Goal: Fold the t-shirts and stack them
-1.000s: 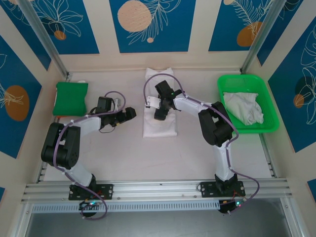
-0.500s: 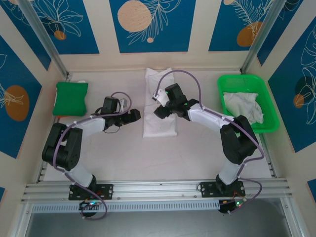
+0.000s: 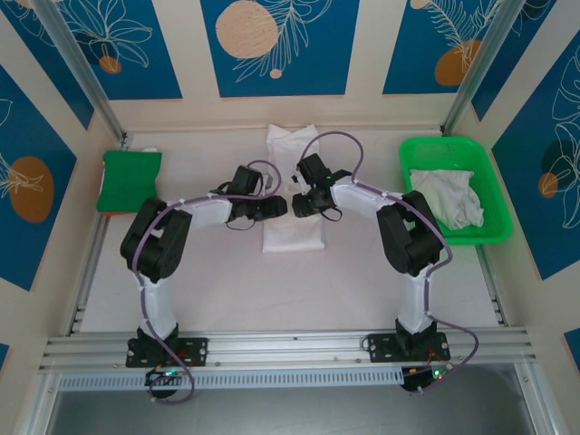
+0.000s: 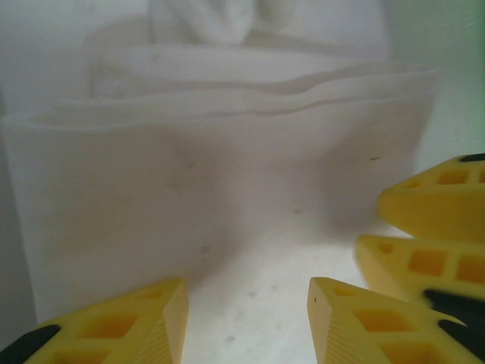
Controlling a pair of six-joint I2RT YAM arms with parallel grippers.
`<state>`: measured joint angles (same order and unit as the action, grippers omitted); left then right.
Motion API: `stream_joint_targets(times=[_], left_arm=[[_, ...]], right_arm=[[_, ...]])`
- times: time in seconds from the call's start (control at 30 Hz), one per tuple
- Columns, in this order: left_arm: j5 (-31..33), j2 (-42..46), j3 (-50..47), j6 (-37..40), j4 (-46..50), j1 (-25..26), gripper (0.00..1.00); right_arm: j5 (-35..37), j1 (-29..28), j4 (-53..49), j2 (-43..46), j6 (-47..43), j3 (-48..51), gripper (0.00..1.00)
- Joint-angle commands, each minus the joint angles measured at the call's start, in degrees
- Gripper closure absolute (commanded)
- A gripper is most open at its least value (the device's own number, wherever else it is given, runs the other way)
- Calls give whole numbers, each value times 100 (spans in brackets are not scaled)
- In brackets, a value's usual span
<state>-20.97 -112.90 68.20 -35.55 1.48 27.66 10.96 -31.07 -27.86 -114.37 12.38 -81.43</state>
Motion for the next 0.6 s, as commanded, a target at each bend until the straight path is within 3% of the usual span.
stream_joint_targets(times=[0.0,0.3,0.57], left_arm=[[-48,-104,-141,-148,293,-37,55],[-32,795,-1637,-546,-225,221,55],[110,1804,-2799,-1264,-486,871,53]], right_arm=[[29,5,-390,-11,432,149,69],[-305,-276,-62,1071,926,2072,73],[-407,-809,-205,1750,1315,2788,72]])
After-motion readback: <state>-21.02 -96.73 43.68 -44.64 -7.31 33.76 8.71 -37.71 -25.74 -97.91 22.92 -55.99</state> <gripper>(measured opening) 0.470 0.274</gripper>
